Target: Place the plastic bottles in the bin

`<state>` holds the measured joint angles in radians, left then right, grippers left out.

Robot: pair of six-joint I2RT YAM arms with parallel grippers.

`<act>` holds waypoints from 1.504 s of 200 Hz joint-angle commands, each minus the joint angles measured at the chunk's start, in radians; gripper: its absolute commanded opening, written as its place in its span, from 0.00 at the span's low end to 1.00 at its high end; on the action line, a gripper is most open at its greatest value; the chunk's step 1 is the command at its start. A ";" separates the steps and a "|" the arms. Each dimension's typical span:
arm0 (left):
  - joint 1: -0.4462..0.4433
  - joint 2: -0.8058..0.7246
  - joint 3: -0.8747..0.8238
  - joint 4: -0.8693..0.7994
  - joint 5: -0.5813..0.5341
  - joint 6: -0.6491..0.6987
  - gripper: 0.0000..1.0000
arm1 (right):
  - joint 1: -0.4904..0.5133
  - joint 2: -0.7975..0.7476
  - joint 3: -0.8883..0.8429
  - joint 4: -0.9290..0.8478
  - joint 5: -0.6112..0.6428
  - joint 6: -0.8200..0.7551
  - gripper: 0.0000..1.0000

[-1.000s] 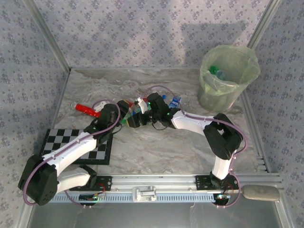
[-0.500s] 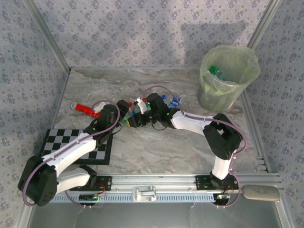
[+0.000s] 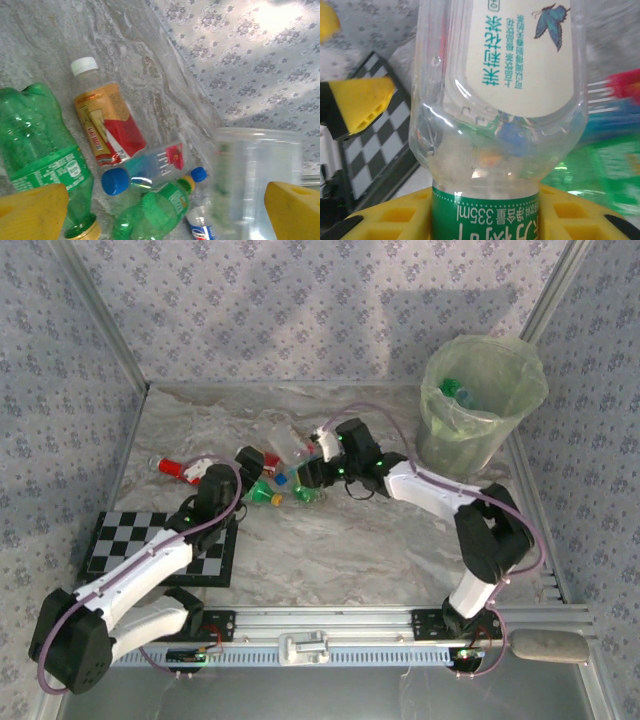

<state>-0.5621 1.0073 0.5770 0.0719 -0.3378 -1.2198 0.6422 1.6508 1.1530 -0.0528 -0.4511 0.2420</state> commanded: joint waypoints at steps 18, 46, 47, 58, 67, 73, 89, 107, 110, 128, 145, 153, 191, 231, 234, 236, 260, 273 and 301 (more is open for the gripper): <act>0.007 0.027 -0.021 0.048 0.095 0.101 1.00 | -0.066 -0.170 0.096 -0.228 0.292 -0.199 0.40; 0.006 0.112 0.032 0.067 0.224 0.184 1.00 | -0.131 -0.288 0.115 -0.275 0.428 -0.238 0.40; 0.006 0.116 0.035 0.067 0.230 0.186 1.00 | -0.133 -0.291 0.115 -0.275 0.429 -0.239 0.40; 0.005 0.156 0.064 0.068 0.281 0.215 1.00 | -0.167 -0.333 0.122 -0.286 0.437 -0.237 0.40; 0.005 0.191 0.089 0.065 0.318 0.237 1.00 | -0.199 -0.358 0.133 -0.301 0.437 -0.235 0.40; 0.002 0.213 0.108 0.062 0.338 0.251 1.00 | -0.219 -0.373 0.144 -0.316 0.441 -0.231 0.40; -0.012 0.271 0.161 0.041 0.377 0.291 1.00 | -0.287 -0.405 0.176 -0.351 0.447 -0.226 0.40; -0.044 0.333 0.226 -0.002 0.391 0.342 1.00 | -0.375 -0.431 0.200 -0.359 0.453 -0.205 0.39; -0.051 0.341 0.239 -0.008 0.391 0.349 1.00 | -0.390 -0.434 0.203 -0.358 0.453 -0.200 0.39; -0.088 0.399 0.296 -0.046 0.394 0.389 1.00 | -0.487 -0.441 0.224 -0.359 0.454 -0.165 0.39; -0.109 0.446 0.330 -0.051 0.414 0.397 1.00 | -0.578 -0.429 0.241 -0.364 0.443 -0.123 0.39; -0.114 0.463 0.338 -0.044 0.431 0.395 1.00 | -0.620 -0.422 0.247 -0.370 0.429 -0.102 0.38; -0.122 0.509 0.359 -0.036 0.487 0.387 1.00 | -0.729 -0.381 0.266 -0.377 0.404 -0.058 0.38; -0.125 0.513 0.365 -0.052 0.487 0.390 1.00 | -0.800 -0.307 0.306 -0.394 0.350 -0.020 0.38; -0.126 0.513 0.366 -0.052 0.485 0.390 1.00 | -0.803 -0.298 0.310 -0.398 0.345 -0.017 0.38; -0.126 0.514 0.366 -0.053 0.485 0.391 1.00 | -0.804 -0.294 0.313 -0.400 0.341 -0.016 0.38; -0.127 0.513 0.366 -0.055 0.477 0.388 1.00 | -0.816 -0.239 0.345 -0.431 0.319 -0.012 0.38; -0.127 0.513 0.366 -0.055 0.478 0.386 1.00 | -0.818 -0.218 0.353 -0.439 0.313 -0.012 0.39; -0.128 0.519 0.374 -0.060 0.477 0.385 1.00 | -0.818 -0.179 0.359 -0.456 0.315 -0.009 0.41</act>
<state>-0.6823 1.5131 0.9085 0.0246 0.1314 -0.8524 -0.1722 1.4483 1.4712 -0.4759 -0.1158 0.2157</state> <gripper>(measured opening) 0.999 0.424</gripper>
